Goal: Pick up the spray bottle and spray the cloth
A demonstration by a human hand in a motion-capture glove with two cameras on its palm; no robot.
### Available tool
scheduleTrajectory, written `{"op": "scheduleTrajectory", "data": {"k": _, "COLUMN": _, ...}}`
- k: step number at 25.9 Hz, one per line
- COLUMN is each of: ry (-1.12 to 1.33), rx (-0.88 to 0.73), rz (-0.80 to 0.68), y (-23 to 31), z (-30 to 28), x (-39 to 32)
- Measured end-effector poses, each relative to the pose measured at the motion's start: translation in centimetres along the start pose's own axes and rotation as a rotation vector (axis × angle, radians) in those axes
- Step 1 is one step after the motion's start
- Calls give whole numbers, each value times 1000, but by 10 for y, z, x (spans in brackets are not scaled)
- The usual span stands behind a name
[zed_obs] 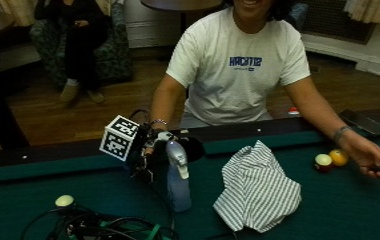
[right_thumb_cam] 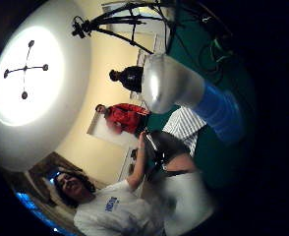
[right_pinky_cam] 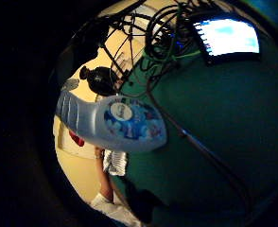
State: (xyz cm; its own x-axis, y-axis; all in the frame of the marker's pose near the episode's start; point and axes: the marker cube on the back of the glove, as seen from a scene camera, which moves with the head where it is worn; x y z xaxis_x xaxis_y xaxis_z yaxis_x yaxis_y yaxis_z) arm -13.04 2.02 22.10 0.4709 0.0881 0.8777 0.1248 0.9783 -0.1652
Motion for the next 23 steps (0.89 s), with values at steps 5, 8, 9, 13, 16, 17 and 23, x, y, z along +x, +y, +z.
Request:
{"op": "scheduleTrajectory", "data": {"k": 5, "ry": -63, "rx": -90, "rz": -36, "y": -18, "z": 20, "x": -1}}
{"op": "scheduleTrajectory", "data": {"k": 8, "ry": -98, "rx": -156, "rz": -50, "y": -30, "z": 31, "x": 0}}
{"op": "scheduleTrajectory", "data": {"k": 9, "ry": -112, "rx": -172, "rz": -54, "y": -32, "z": 35, "x": 0}}
{"op": "scheduleTrajectory", "data": {"k": 13, "ry": -160, "rx": -197, "rz": -67, "y": -40, "z": 46, "x": 2}}
{"op": "scheduleTrajectory", "data": {"k": 16, "ry": -168, "rx": -193, "rz": -73, "y": -47, "z": 52, "x": 1}}
{"op": "scheduleTrajectory", "data": {"k": 17, "ry": -168, "rx": -193, "rz": -75, "y": -49, "z": 54, "x": 1}}
{"op": "scheduleTrajectory", "data": {"k": 23, "ry": -165, "rx": -198, "rz": -60, "y": -60, "z": 66, "x": -2}}
